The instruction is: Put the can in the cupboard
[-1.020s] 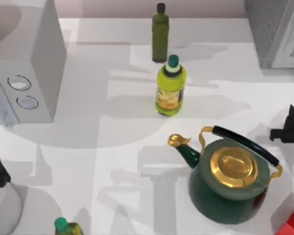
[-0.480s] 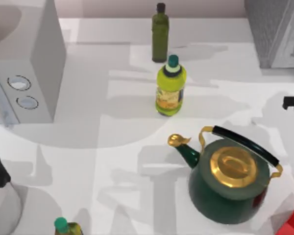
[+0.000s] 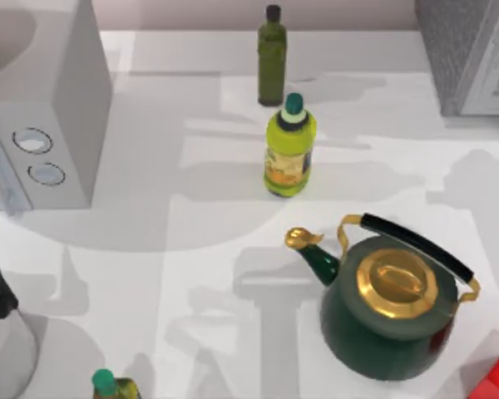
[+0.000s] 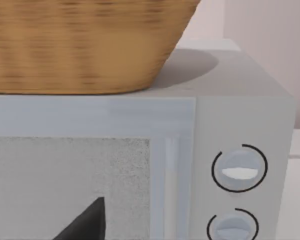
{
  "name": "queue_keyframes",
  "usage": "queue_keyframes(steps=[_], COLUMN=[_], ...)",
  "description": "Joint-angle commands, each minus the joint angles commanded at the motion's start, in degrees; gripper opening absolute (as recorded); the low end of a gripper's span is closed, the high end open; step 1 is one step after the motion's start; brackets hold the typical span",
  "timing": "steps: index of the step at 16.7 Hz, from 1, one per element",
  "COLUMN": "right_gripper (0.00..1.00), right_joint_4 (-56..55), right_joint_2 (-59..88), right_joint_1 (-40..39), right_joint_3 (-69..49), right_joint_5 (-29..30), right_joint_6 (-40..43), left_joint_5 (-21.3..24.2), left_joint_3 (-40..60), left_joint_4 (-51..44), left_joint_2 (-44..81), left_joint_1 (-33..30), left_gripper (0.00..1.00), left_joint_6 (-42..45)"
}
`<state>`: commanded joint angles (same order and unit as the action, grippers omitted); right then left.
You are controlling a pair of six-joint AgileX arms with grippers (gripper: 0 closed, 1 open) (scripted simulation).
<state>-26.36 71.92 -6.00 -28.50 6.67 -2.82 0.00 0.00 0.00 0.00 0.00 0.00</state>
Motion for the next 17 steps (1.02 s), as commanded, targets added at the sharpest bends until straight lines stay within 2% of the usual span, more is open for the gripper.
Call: queue_keyframes(steps=[4,7,17], right_gripper=[0.0,0.0,0.0], right_joint_4=[0.2,2.1,17.1], right_joint_2=[-0.5,-6.1,-48.5], right_joint_1=[0.1,0.5,3.9], right_joint_3=[0.5,2.6,18.6], right_joint_5=[-0.1,-0.6,-4.4], right_joint_6=[-0.1,0.1,1.8], left_joint_5=[0.0,0.0,0.0], left_joint_3=[0.0,0.0,0.0], left_joint_4=[0.0,0.0,0.0], left_joint_2=[0.0,0.0,0.0], left_joint_1=[0.0,0.0,0.0], left_gripper=[1.0,1.0,1.0], left_joint_6=[0.0,0.0,0.0])
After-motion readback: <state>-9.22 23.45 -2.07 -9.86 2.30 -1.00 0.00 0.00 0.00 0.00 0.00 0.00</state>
